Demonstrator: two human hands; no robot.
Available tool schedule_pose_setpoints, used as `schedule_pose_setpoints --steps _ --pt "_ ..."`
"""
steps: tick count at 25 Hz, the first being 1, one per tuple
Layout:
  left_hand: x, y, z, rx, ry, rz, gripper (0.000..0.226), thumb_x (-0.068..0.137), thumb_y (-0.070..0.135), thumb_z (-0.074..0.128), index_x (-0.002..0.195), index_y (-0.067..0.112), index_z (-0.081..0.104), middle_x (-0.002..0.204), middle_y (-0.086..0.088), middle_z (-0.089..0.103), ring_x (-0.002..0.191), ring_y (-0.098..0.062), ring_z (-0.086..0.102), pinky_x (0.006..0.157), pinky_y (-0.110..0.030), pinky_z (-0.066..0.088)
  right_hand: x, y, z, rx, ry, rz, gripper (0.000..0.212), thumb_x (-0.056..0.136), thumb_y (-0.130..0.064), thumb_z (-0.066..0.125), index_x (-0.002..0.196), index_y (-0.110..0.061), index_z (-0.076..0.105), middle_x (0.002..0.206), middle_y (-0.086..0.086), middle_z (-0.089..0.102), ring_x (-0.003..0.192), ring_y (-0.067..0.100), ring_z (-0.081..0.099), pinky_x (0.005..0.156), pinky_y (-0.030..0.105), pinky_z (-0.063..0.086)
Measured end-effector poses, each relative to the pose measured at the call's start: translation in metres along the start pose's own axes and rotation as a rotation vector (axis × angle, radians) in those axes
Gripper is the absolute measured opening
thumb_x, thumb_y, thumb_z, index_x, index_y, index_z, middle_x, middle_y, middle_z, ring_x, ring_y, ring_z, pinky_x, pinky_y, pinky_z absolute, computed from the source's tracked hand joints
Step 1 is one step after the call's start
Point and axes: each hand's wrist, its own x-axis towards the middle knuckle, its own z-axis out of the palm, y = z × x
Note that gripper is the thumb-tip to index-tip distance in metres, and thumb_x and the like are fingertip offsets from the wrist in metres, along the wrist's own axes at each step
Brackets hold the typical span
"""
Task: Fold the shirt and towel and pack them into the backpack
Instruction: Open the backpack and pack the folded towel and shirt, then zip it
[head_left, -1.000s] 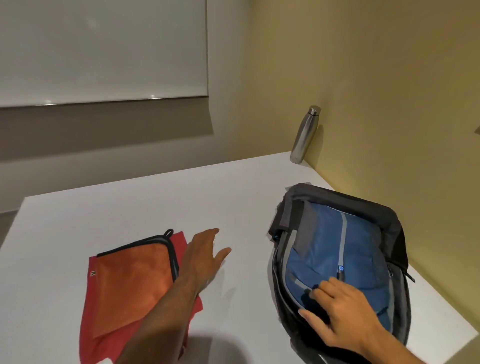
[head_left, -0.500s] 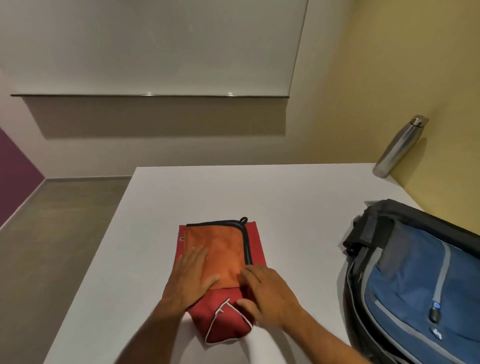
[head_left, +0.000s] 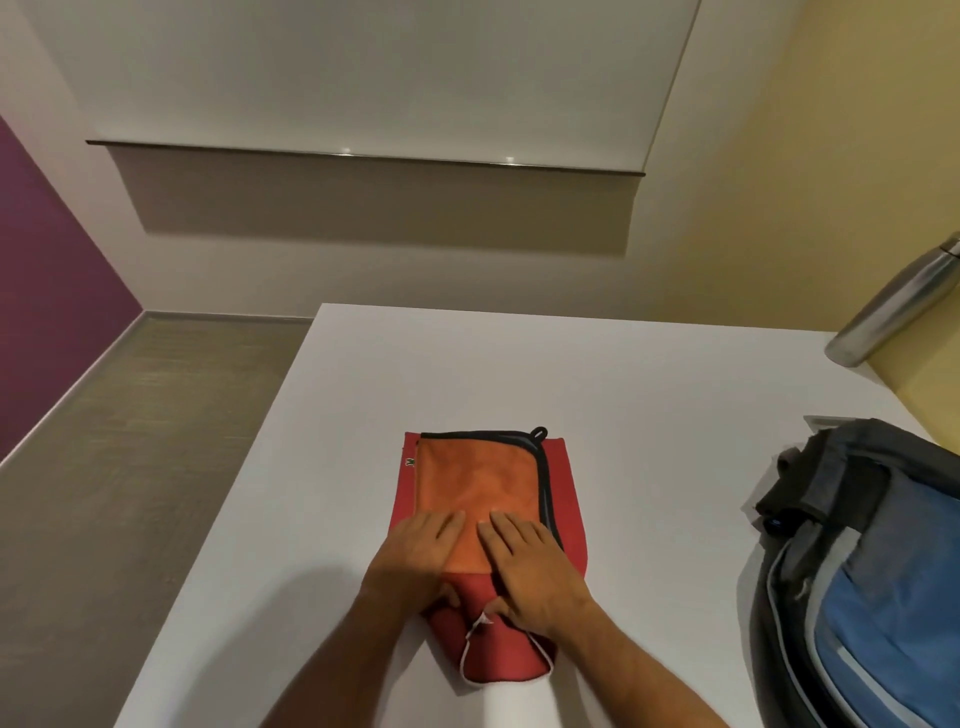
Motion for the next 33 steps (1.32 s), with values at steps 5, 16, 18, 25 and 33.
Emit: schedule_pose_setpoints --steps 5,16,18,25,33 --pt "0.016 -0.005 0.008 0.115 0.255 0.072 0.036 0.072 0.034 0.071 0.094 0.005 0.075 0.087 -0.013 0.071 0.068 -0.031 0.065 0.062 -0.036 0.056 0.014 -0.004 0.005 -0.067 0.067 -0.014 0.109 0.061 -0.087 0.056 0.14 -0.013 0.044 0.138 0.009 0.057 0.125 0.028 0.057 0.102 0.044 0.044" --pt "0.036 -0.01 -0.01 0.164 0.426 0.272 0.016 0.085 0.03 0.07 0.084 0.014 0.071 0.078 -0.005 0.069 0.064 -0.021 0.061 0.056 -0.034 0.053 0.039 -0.009 0.004 -0.083 0.145 0.013 0.12 0.057 -0.05 0.084 0.153 -0.015 0.02 0.156 0.013 0.034 0.143 0.039 0.029 0.118 0.057 0.018" --pt "0.035 -0.012 -0.013 0.168 0.446 0.307 0.018 0.088 0.032 0.069 0.087 0.014 0.072 0.082 -0.005 0.071 0.066 -0.021 0.063 0.06 -0.034 0.055 0.038 -0.009 0.001 -0.053 0.162 -0.019 0.118 0.053 -0.051 0.087 0.15 -0.013 0.031 0.15 0.012 0.044 0.136 0.036 0.043 0.113 0.053 0.034" --pt "0.046 0.005 -0.065 0.013 0.284 0.321 0.049 0.081 0.055 0.063 0.116 0.022 0.058 0.104 0.003 0.071 0.09 -0.014 0.064 0.079 -0.032 0.057 0.021 0.005 -0.041 0.061 0.258 0.015 0.072 0.068 -0.029 0.077 0.135 -0.02 0.054 0.12 0.004 0.068 0.097 0.027 0.069 0.075 0.041 0.06" --pt "0.083 0.045 -0.082 -0.578 0.327 -0.062 0.049 0.097 0.06 0.037 0.121 0.027 0.065 0.116 0.022 0.06 0.111 -0.002 0.055 0.094 -0.034 0.05 -0.085 0.062 -0.106 -0.018 0.436 0.228 0.071 0.056 -0.021 0.067 0.126 -0.031 0.058 0.121 -0.01 0.069 0.098 0.022 0.07 0.066 0.039 0.059"
